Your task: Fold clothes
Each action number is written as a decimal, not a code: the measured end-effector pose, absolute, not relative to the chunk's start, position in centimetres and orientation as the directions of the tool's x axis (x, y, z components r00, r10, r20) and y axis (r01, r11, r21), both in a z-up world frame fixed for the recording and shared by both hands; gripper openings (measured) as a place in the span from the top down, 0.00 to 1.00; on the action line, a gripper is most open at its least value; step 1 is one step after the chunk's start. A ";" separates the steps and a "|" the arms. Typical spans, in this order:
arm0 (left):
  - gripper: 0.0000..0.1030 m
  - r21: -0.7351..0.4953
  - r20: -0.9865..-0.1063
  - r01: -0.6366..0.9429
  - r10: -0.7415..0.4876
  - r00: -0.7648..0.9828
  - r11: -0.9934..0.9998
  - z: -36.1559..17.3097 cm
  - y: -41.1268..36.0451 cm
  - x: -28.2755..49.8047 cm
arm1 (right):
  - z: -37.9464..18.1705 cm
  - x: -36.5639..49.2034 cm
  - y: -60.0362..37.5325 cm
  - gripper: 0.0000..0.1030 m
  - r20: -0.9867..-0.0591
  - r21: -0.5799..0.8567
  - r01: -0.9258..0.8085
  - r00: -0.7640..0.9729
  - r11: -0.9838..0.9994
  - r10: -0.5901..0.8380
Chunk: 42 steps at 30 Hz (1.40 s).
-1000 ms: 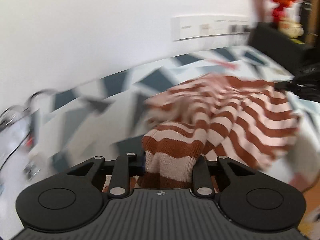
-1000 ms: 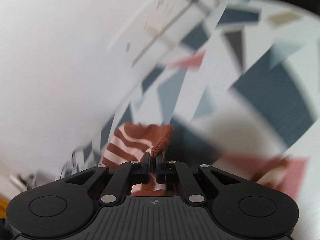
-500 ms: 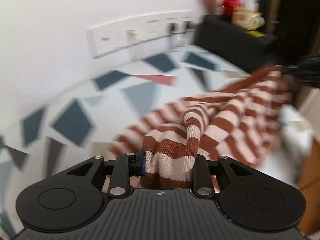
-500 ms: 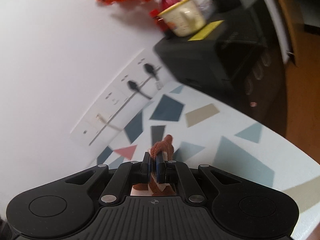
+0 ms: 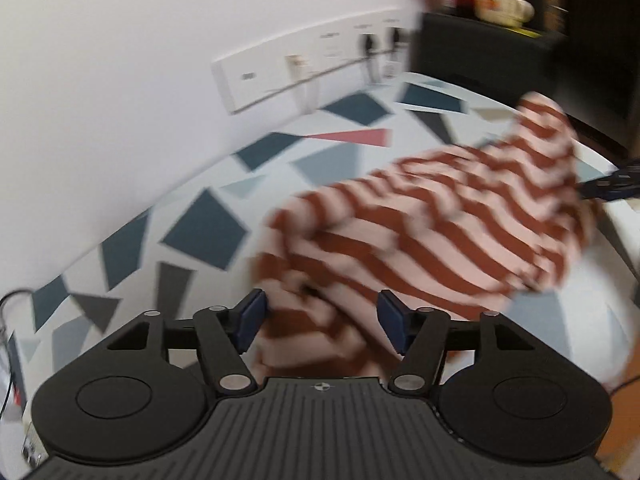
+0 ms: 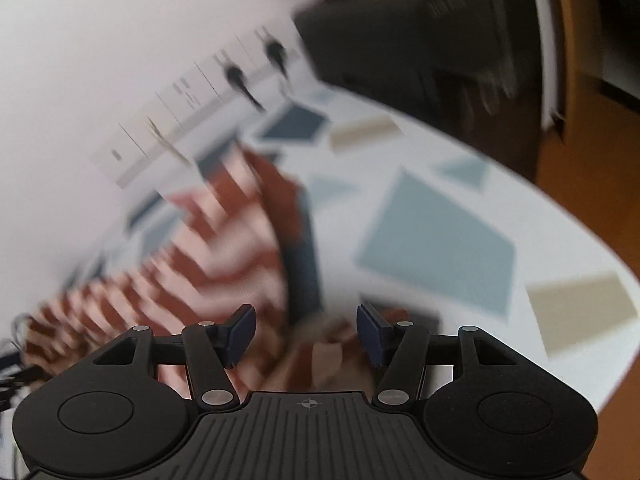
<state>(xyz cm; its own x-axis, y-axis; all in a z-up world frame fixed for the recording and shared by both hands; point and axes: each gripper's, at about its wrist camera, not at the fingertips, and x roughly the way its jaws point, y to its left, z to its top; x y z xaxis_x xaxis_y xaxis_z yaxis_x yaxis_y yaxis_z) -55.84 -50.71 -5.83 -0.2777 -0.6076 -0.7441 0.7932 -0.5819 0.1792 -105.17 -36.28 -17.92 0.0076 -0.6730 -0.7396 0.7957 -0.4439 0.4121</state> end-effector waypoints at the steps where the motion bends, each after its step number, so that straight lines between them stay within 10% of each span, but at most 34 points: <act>1: 0.35 0.188 -0.744 0.780 -0.605 -0.284 -0.597 -6.0 -50.1 -56.3 | -18.7 -104.9 -36.4 0.49 -0.754 0.397 0.802 0.009 -0.445 -0.657; 3: 0.34 0.200 -0.747 0.759 -0.598 -0.291 -0.619 -6.6 -49.2 -57.1 | -19.5 -104.4 -36.5 0.49 -0.764 0.369 0.820 -0.001 -0.438 -0.645; 8: 0.34 0.163 -0.766 0.757 -0.565 -0.308 -0.633 -7.2 -48.7 -57.2 | -19.7 -103.7 -36.4 0.86 -0.792 0.347 0.852 0.042 -0.392 -0.609; 42: 0.28 0.188 -0.759 0.400 -0.391 -0.521 -0.897 -9.4 -44.0 -66.3 | -14.0 -106.1 -29.5 0.89 -0.708 0.543 0.712 0.106 -0.444 -0.698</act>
